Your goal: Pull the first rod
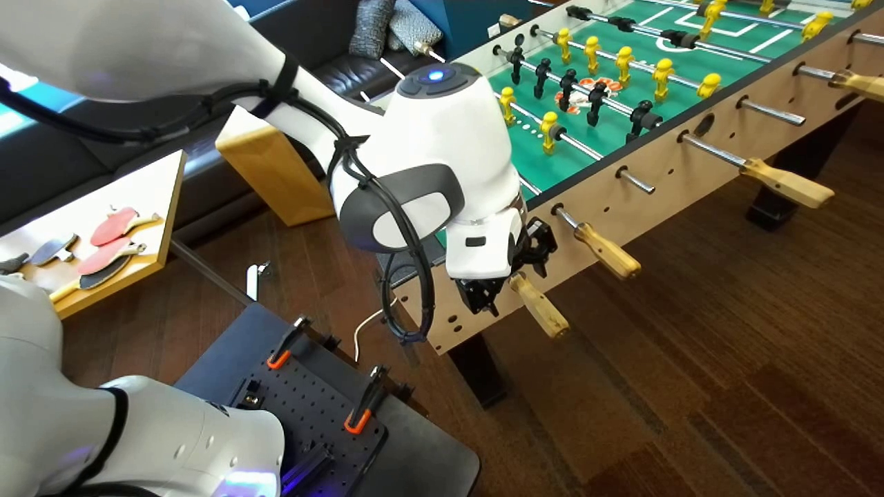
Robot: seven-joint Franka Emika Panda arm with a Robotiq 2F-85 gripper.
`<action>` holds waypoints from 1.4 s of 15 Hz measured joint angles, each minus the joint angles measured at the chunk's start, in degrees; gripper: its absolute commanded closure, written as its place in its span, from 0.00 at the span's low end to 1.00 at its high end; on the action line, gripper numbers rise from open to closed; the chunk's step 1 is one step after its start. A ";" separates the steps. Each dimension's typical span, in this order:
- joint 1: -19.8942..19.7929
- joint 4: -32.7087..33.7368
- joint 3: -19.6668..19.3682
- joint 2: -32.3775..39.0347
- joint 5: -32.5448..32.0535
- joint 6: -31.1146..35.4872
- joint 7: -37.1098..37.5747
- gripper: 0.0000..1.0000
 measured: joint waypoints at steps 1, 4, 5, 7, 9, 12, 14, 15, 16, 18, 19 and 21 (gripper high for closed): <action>0.32 0.00 -0.22 0.08 0.02 0.00 -0.12 0.00; 1.65 0.00 -0.64 0.76 0.07 0.87 -0.10 0.00; 2.10 0.01 -0.79 1.11 0.15 1.39 -0.01 0.00; 3.13 0.03 -1.38 2.08 0.34 2.92 0.32 0.00; 4.00 0.19 -2.00 3.24 0.92 3.95 0.36 0.00; 5.05 0.71 -2.60 5.03 2.42 4.92 0.36 0.00; 5.50 1.26 -2.62 6.30 3.58 5.38 0.36 0.00; 5.72 1.63 -2.62 6.94 4.22 5.50 0.36 0.00; 5.92 2.02 -2.62 7.56 4.75 5.57 0.36 0.00; 6.22 2.89 -2.62 8.77 5.72 5.63 0.36 0.00; 6.34 3.40 -2.62 9.38 6.24 5.64 0.36 0.00; 6.51 4.30 -2.62 10.44 7.07 5.65 0.35 0.00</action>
